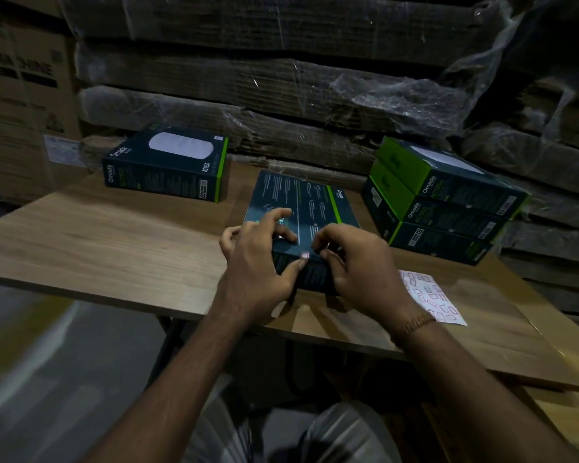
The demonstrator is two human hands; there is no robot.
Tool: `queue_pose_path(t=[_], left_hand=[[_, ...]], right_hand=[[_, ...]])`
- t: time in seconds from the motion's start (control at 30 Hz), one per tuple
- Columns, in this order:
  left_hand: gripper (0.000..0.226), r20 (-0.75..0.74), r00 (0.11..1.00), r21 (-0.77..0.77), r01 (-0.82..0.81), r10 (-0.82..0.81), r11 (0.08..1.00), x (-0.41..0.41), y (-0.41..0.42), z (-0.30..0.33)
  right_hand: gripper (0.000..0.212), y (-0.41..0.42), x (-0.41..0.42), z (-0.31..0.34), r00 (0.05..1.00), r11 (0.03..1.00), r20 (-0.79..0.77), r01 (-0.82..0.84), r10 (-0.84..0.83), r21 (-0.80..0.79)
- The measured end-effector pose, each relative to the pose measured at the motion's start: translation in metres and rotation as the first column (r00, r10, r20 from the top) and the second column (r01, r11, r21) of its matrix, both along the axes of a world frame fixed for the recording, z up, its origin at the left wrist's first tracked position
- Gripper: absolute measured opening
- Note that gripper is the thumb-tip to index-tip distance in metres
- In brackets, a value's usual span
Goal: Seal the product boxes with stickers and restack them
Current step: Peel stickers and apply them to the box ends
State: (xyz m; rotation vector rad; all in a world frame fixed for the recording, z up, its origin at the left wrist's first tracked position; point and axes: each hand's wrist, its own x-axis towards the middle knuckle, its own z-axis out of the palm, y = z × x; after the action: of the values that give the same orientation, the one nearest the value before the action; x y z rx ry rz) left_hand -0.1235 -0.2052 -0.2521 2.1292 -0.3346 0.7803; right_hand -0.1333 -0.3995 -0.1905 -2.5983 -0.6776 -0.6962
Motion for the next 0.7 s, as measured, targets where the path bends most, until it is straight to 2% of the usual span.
queue_pose_path(t=[0.1, 0.27, 0.47, 0.6, 0.7], left_hand=[[0.088, -0.003, 1.0, 0.01, 0.003, -0.003, 1.0, 0.0, 0.001, -0.001], [0.099, -0.013, 1.0, 0.029, 0.012, -0.012, 1.0, -0.002, 0.002, 0.001], [0.097, -0.009, 1.0, 0.027, 0.016, -0.016, 1.0, -0.003, 0.002, 0.002], [0.093, 0.002, 1.0, 0.027, 0.024, -0.024, 0.999, -0.004, 0.002, 0.002], [0.094, 0.0, 1.0, 0.035, 0.025, -0.025, 0.999, -0.004, 0.002, 0.002]], right_hand=[[0.024, -0.005, -0.007, -0.016, 0.996, 1.0, 0.088, -0.027, 0.027, 0.004], [0.03, -0.004, -0.009, -0.021, 0.991, 0.999, 0.129, -0.031, 0.036, -0.039], [0.025, 0.002, -0.007, -0.02, 0.991, 0.996, 0.133, -0.019, 0.031, -0.092], [0.014, 0.008, -0.007, -0.021, 0.988, 0.998, 0.154, -0.015, 0.025, -0.064], [0.014, 0.012, -0.004, -0.025, 0.983, 1.0, 0.184, 0.014, -0.012, -0.011]])
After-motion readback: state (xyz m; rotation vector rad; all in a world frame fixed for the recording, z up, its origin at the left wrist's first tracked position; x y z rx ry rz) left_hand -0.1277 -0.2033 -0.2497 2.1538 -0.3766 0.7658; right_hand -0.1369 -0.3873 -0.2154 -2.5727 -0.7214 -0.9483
